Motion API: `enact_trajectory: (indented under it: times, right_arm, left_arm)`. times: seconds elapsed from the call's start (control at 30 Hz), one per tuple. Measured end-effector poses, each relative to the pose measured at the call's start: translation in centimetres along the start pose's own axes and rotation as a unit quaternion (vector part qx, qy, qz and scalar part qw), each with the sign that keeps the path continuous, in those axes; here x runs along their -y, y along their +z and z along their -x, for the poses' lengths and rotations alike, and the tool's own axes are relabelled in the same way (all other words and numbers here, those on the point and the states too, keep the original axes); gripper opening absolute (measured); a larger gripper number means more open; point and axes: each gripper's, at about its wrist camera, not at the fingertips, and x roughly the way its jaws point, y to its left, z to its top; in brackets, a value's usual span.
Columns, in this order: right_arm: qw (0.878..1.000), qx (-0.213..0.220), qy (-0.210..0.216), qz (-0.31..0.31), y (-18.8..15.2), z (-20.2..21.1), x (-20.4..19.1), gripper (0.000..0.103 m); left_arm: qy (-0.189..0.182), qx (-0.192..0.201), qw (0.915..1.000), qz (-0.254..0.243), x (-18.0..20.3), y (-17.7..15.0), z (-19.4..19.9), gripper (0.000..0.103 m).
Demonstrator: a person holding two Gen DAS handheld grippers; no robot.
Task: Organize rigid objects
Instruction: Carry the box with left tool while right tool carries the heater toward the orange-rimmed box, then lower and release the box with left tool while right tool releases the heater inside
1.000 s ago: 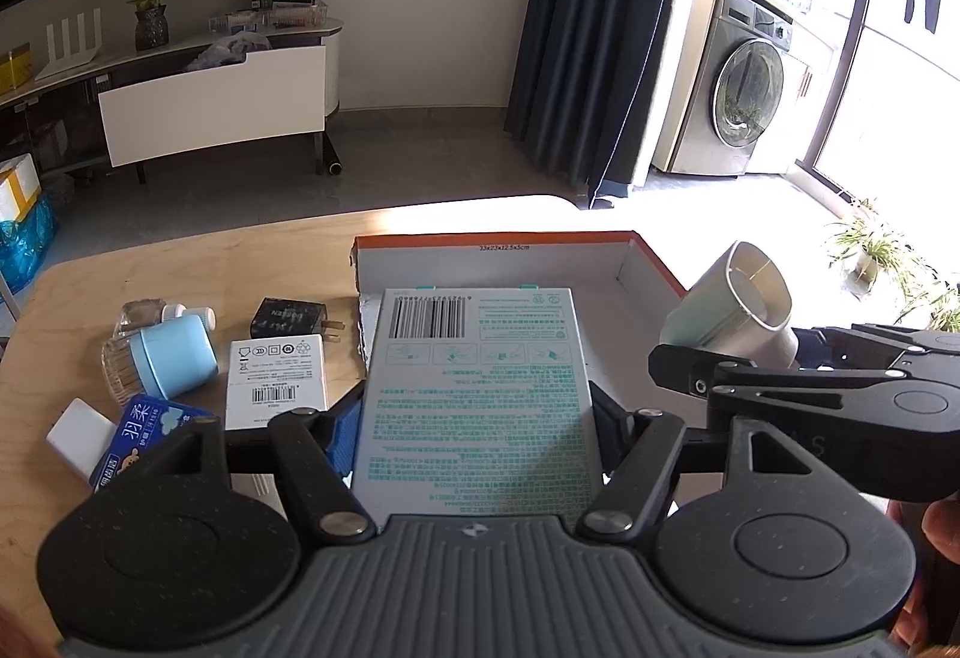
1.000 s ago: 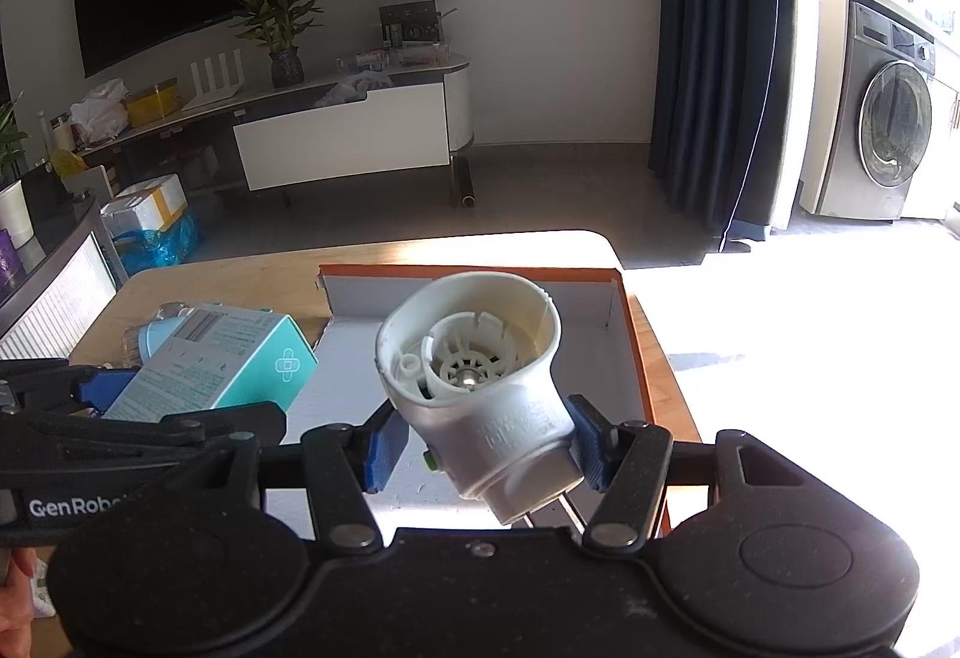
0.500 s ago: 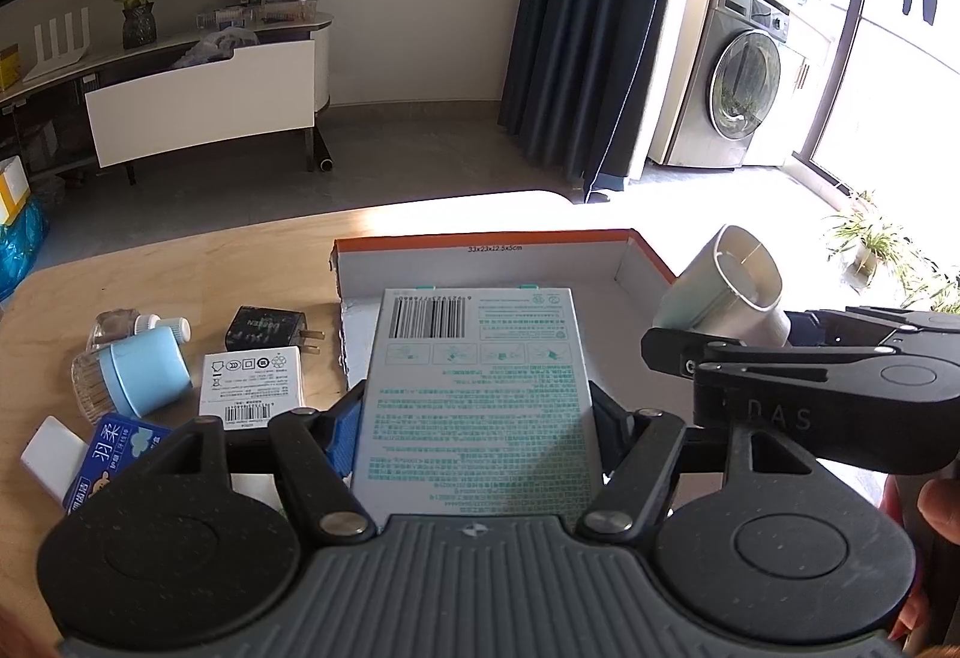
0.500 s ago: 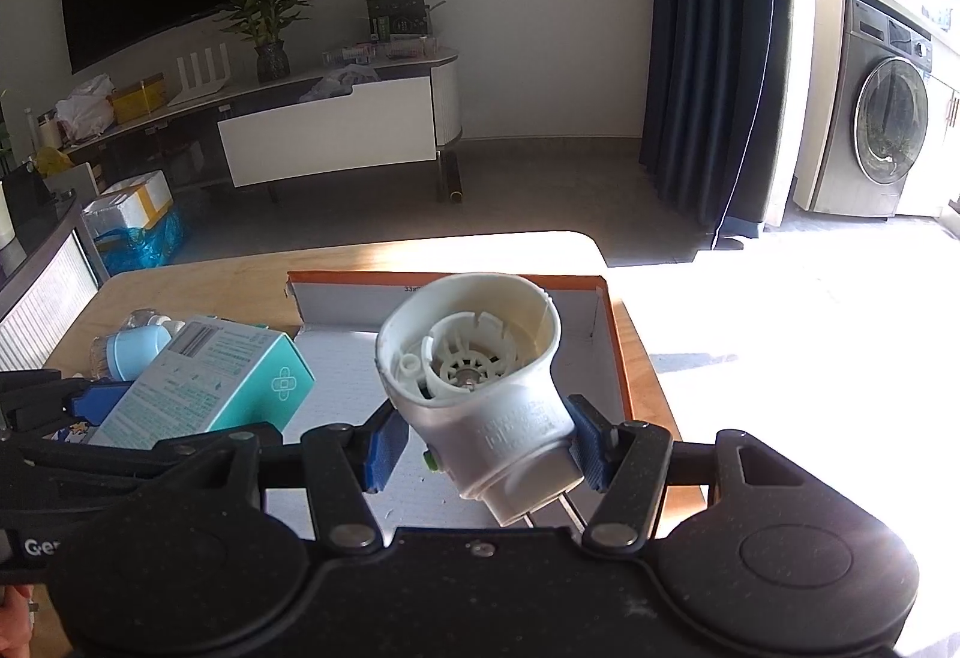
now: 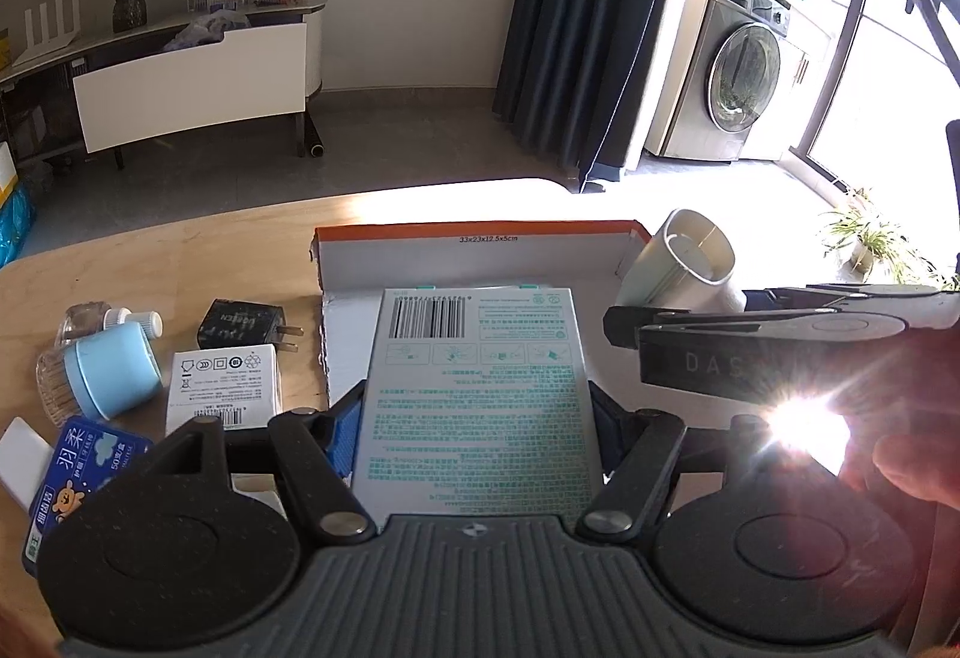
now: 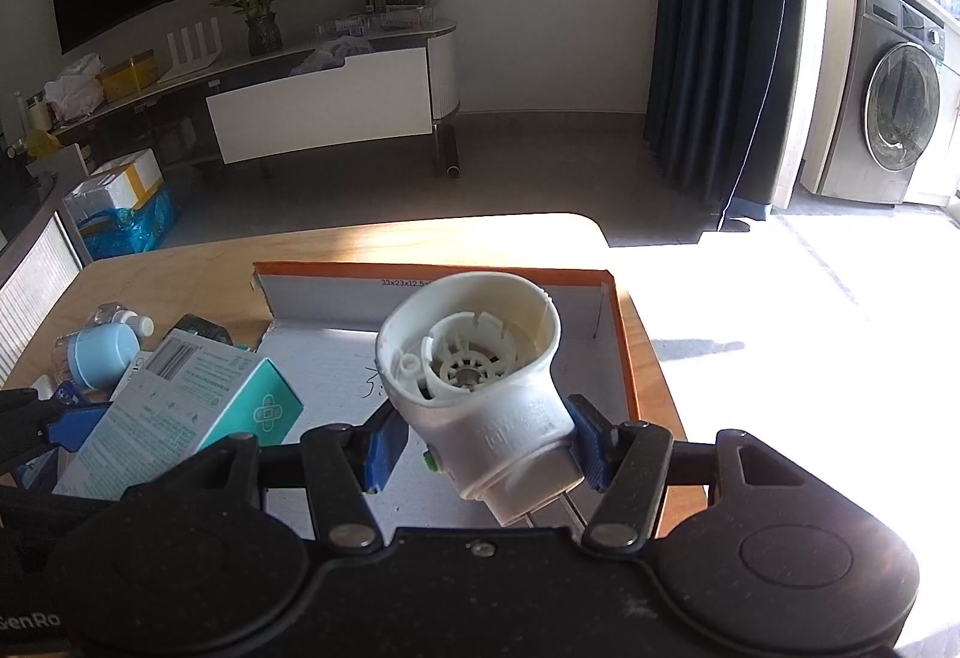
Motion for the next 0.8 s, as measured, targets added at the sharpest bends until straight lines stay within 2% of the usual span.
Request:
enact_trajectory:
  times: [0.07,0.17,0.5,0.53,0.6,0.8]
  right_arm:
    - [1.000,0.008,0.003,-0.005,0.3,-0.2,0.3,0.070]
    - [0.999,0.038,-0.003,-0.010,0.5,0.5,0.8,0.077]
    - [0.995,0.086,-0.013,-0.044,0.2,5.1,2.9,0.077]
    - [0.995,0.088,-0.014,-0.047,0.0,5.4,3.0,0.077]
    - [0.995,0.090,-0.013,-0.048,-0.2,6.2,3.0,0.078]
    - [0.995,0.089,-0.014,-0.049,-1.0,7.4,2.6,0.081]
  left_arm:
    - [-0.001,-0.002,1.0000,-0.002,0.2,0.0,-0.2,0.072]
    - [-0.003,-0.003,1.0000,-0.005,0.4,0.1,-0.6,0.072]
    - [-0.009,-0.004,1.0000,-0.001,1.8,1.4,-2.3,0.072]
    - [-0.008,-0.006,0.9999,-0.002,2.0,1.6,-2.4,0.073]
    - [-0.006,-0.003,1.0000,-0.007,2.4,1.8,-2.0,0.083]
    - [0.000,-0.003,0.9999,-0.010,2.5,1.4,-0.3,0.091]
